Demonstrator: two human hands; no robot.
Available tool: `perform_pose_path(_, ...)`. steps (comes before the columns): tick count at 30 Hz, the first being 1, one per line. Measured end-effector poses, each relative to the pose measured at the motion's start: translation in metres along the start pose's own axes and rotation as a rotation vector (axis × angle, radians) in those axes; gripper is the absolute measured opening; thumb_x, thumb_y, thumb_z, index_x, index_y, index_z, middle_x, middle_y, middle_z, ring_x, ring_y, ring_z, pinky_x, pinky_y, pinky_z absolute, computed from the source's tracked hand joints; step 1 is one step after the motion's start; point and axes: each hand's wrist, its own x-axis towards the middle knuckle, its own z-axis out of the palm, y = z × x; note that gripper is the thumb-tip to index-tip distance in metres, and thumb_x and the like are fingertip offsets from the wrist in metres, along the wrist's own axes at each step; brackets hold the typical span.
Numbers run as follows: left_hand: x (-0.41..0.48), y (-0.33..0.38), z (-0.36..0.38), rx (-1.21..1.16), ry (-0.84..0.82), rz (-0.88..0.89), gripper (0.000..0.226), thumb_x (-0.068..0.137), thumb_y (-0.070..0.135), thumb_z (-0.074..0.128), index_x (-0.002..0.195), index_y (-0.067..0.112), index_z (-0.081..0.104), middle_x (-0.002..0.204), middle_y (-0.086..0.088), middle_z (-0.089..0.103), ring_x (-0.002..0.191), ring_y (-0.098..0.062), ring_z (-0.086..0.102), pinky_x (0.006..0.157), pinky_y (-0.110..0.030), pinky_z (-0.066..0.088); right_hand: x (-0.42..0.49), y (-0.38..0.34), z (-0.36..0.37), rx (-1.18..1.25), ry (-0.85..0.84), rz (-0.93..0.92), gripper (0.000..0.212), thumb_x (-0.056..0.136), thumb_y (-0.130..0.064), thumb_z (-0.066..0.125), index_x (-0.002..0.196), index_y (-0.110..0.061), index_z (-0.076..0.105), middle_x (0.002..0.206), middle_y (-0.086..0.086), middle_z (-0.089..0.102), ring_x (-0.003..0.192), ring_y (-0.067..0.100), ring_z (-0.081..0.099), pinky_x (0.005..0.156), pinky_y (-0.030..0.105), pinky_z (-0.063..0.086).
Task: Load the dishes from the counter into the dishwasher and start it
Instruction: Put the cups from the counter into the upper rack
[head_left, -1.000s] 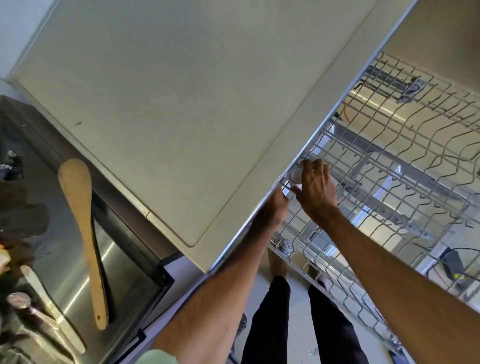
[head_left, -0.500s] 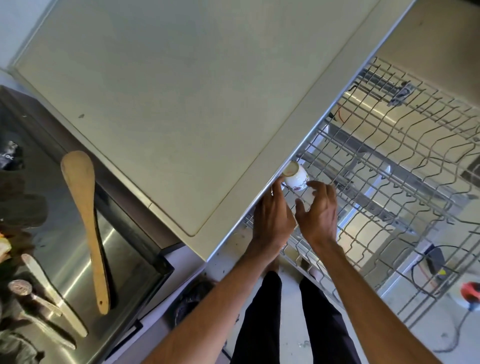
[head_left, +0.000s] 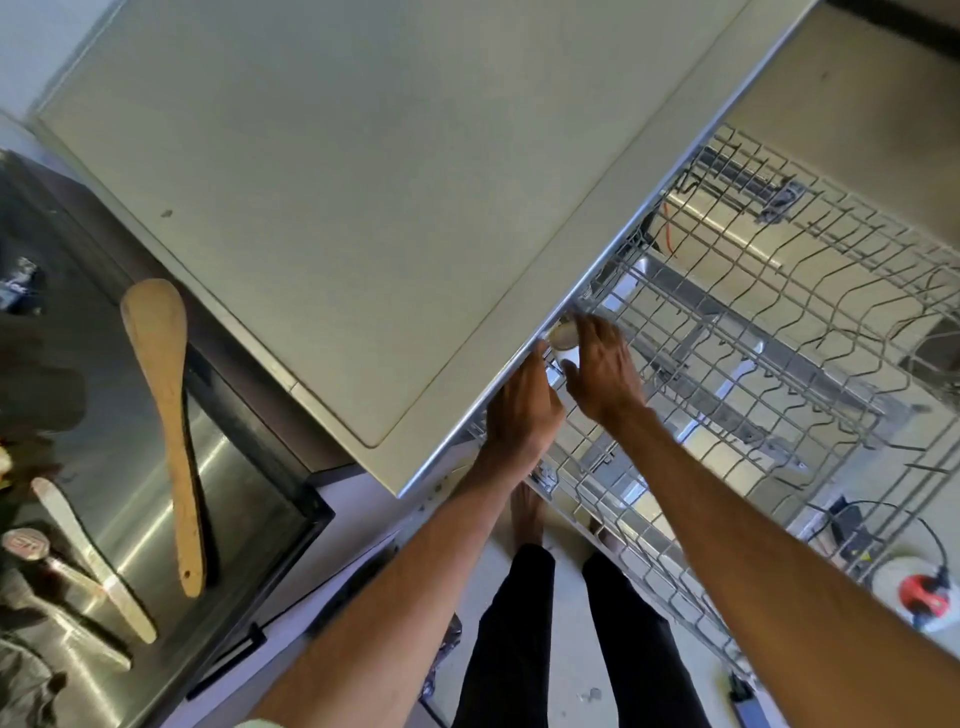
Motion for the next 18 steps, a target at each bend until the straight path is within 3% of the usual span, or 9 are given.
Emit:
perform_pose_path(4, 0.018, 0.003, -0.005, 0.015, -0.103, -0.056, 0.037, 0.097, 0.008, 0.056, 0.134, 0.005, 0.050, 0.124, -0.014, 0.063, 0.113, -0.030, 0.061, 0.086, -0.032, 0.049, 0.034, 0.019, 0.006, -0.180, -0.228, -0.132, 0.078, 0.095, -0.026, 0.064, 0.156, -0.006, 0.020, 0.157, 0.020, 0.033, 0.144, 0.038, 0.030, 0.118, 0.053, 0.030)
perform_pose_path(6, 0.022, 0.002, -0.004, 0.017, -0.116, -0.078, 0.039, 0.100, 0.010, 0.053, 0.138, 0.006, 0.048, 0.127, -0.015, 0.062, 0.115, -0.029, 0.060, 0.084, -0.028, 0.045, 0.034, 0.026, 0.005, -0.248, -0.238, -0.172, 0.080, 0.097, -0.031, 0.062, 0.158, -0.007, 0.016, 0.160, 0.020, 0.028, 0.147, 0.038, 0.025, 0.120, 0.052, 0.026)
perform_pose_path(9, 0.025, -0.002, -0.003, -0.005, -0.141, -0.078, 0.044, 0.102, 0.007, 0.048, 0.145, 0.006, 0.042, 0.132, -0.016, 0.059, 0.119, -0.028, 0.058, 0.083, -0.022, 0.040, 0.020, 0.030, 0.005, -0.325, -0.181, -0.221, 0.085, 0.092, -0.021, 0.070, 0.158, -0.006, 0.019, 0.160, 0.022, 0.026, 0.147, 0.038, 0.026, 0.120, 0.049, 0.030)
perform_pose_path(11, 0.027, -0.004, -0.005, -0.019, -0.185, -0.087, 0.041, 0.102, 0.003, 0.046, 0.142, 0.002, 0.044, 0.122, -0.019, 0.062, 0.109, -0.027, 0.060, 0.074, -0.015, 0.038, 0.014, 0.031, 0.002, -0.331, -0.127, -0.220, 0.091, 0.080, -0.009, 0.079, 0.155, -0.004, 0.027, 0.156, 0.023, 0.032, 0.144, 0.039, 0.031, 0.116, 0.050, 0.037)
perform_pose_path(13, 0.029, -0.005, -0.004, -0.059, -0.246, -0.119, 0.035, 0.102, 0.000, 0.043, 0.136, -0.006, 0.047, 0.097, -0.016, 0.057, 0.091, -0.023, 0.053, 0.061, -0.007, 0.038, 0.010, 0.035, -0.001, -0.337, -0.107, -0.205, 0.095, 0.070, -0.005, 0.085, 0.150, -0.004, 0.035, 0.151, 0.023, 0.037, 0.139, 0.040, 0.036, 0.111, 0.051, 0.042)
perform_pose_path(15, 0.030, -0.004, -0.005, -0.072, -0.273, -0.174, 0.023, 0.103, -0.001, 0.039, 0.118, -0.009, 0.056, 0.073, -0.007, 0.043, 0.084, -0.020, 0.045, 0.050, -0.006, 0.036, 0.005, 0.037, -0.006, -0.341, -0.098, -0.189, 0.093, 0.065, -0.004, 0.088, 0.145, -0.003, 0.042, 0.146, 0.025, 0.042, 0.133, 0.041, 0.042, 0.105, 0.051, 0.045)
perform_pose_path(16, 0.030, -0.001, -0.009, -0.084, -0.282, -0.203, 0.020, 0.104, -0.001, 0.039, 0.096, -0.004, 0.057, 0.067, -0.002, 0.036, 0.078, -0.020, 0.044, 0.048, -0.007, 0.036, 0.003, 0.038, -0.006, -0.346, -0.090, -0.183, 0.091, 0.064, -0.004, 0.089, 0.143, -0.003, 0.043, 0.143, 0.025, 0.044, 0.130, 0.041, 0.044, 0.102, 0.051, 0.047)
perform_pose_path(17, 0.031, 0.001, -0.010, -0.107, -0.279, -0.215, 0.031, 0.104, 0.000, 0.038, 0.075, 0.007, 0.047, 0.064, 0.000, 0.032, 0.068, -0.020, 0.042, 0.048, -0.007, 0.037, 0.001, 0.039, -0.007, -0.350, -0.086, -0.178, 0.090, 0.065, -0.004, 0.090, 0.142, -0.002, 0.044, 0.141, 0.025, 0.046, 0.128, 0.041, 0.047, 0.100, 0.050, 0.050)
perform_pose_path(18, 0.031, 0.003, -0.011, -0.104, -0.293, -0.213, 0.041, 0.104, 0.000, 0.038, 0.066, 0.016, 0.032, 0.063, 0.000, 0.030, 0.058, -0.017, 0.037, 0.048, -0.008, 0.038, 0.000, 0.039, -0.007, -0.348, -0.087, -0.172, 0.089, 0.067, -0.005, 0.089, 0.143, -0.002, 0.044, 0.140, 0.025, 0.047, 0.127, 0.041, 0.048, 0.098, 0.051, 0.051)
